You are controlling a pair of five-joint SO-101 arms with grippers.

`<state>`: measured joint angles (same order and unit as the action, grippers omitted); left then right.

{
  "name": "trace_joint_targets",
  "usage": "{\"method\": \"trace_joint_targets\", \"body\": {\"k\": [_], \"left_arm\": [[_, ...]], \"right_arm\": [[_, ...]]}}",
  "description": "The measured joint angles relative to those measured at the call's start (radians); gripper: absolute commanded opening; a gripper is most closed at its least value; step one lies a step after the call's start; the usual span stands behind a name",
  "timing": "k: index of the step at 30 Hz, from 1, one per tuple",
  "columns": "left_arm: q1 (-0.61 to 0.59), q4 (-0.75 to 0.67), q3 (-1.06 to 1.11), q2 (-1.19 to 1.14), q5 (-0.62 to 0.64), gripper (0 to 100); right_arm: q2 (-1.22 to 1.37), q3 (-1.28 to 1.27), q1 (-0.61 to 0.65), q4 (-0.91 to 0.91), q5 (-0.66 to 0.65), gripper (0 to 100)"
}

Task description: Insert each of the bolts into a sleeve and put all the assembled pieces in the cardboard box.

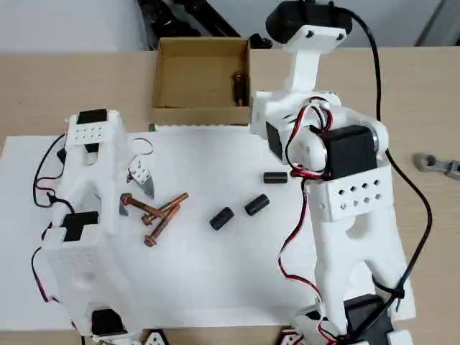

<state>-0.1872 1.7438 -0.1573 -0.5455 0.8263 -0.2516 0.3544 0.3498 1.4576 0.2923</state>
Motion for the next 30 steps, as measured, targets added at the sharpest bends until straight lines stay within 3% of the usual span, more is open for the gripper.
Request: {"method": "trace_joint_targets", "body": {"k": [7,10,21,30], "left_arm": [[0.006,-0.012,-0.046,-0.044,-0.034,0],[0.011,-0.015,-0.072,-0.075,-0.117,0],[0.009,-0.014,-0.077,-0.068,-0.232,0],[0.074,-0.014,-0.103,0.141,-0.427,0]], "right_arm": [[0.000,0.000,0.000,0.000,0.000,0.4],[0.000,0.000,0.000,0.000,0.000,0.4],[0.000,0.000,-0.003,0.000,0.000,0.4],[0.000,0.000,0.000,0.000,0.000,0.4]]}}
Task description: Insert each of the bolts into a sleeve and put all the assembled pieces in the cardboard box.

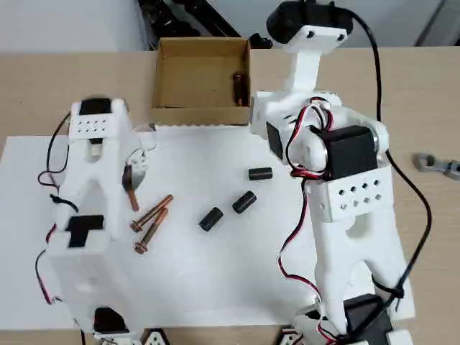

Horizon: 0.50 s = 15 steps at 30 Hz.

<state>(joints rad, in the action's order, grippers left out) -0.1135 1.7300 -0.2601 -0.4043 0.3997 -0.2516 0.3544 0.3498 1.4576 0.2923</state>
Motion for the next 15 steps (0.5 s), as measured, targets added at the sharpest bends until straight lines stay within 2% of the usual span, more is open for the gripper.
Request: {"method": "trace_joint_targets", "body": {"k": [8,15], "left_arm": [[0.114,0.003,-0.074,0.245,-0.161,0],[0.120,0.006,-0.126,0.506,-0.192,1]], "right_arm": [[0.000,-0.005,0.000,0.000,0.000,0.4],[0.000,-0.157,0.000,0.000,0.014,0.7]]}}
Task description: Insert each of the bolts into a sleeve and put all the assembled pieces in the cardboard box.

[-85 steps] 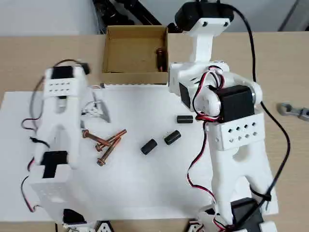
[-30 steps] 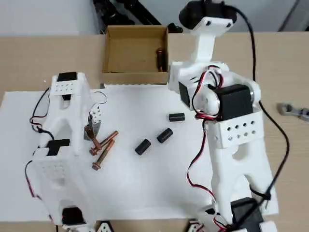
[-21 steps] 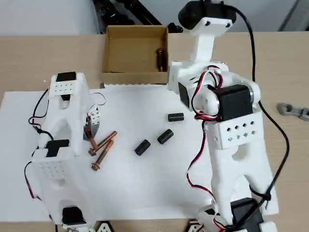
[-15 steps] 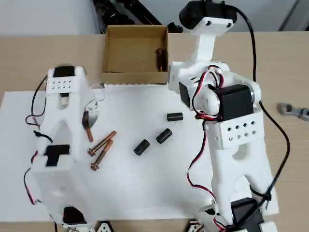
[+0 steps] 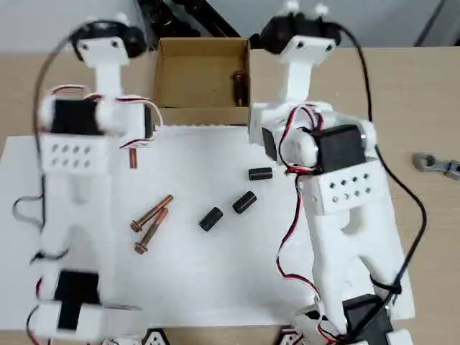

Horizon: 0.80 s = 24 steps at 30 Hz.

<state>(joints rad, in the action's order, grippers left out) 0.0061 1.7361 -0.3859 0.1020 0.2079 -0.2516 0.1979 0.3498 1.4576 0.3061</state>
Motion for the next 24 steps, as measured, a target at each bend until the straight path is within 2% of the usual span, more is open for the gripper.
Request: {"method": "trace_joint_targets", "body": {"k": [5,10,19,24], "left_arm": [[0.000,-0.012,-0.002,0.169,-0.055,1],[0.000,-0.012,-0.002,0.267,-0.109,1],[0.000,-0.012,-0.002,0.466,-0.112,1],[0.000,-0.012,-0.006,0.595,-0.112,1]], "right_arm": [[0.000,-0.095,0.005,0.000,0.130,0.8],[0.015,-0.161,0.087,0.000,0.198,0.8],[0.264,-0.163,0.212,0.000,0.502,0.8],[0.338,-0.163,0.269,-0.002,0.540,0.9]]}}
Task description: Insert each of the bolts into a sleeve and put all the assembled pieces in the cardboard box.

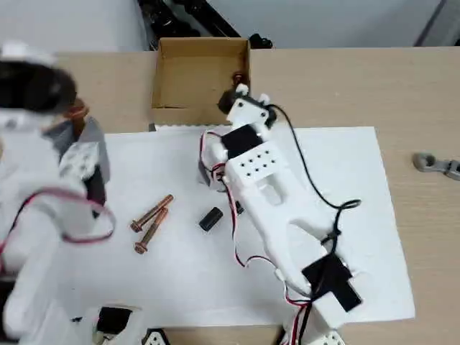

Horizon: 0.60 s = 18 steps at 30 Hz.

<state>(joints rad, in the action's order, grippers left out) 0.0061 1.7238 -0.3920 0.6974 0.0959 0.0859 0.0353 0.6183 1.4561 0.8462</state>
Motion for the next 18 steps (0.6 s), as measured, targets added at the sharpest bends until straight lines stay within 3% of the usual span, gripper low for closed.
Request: {"method": "trace_joint_targets", "body": {"k": [7,18], "left_arm": [[0.000,0.000,-0.002,0.140,0.000,1],[0.000,0.000,0.002,0.196,0.000,1]], "right_arm": [[0.005,0.000,0.074,-0.015,0.044,0.9],[0.009,0.000,0.074,0.034,0.060,0.9]]}}
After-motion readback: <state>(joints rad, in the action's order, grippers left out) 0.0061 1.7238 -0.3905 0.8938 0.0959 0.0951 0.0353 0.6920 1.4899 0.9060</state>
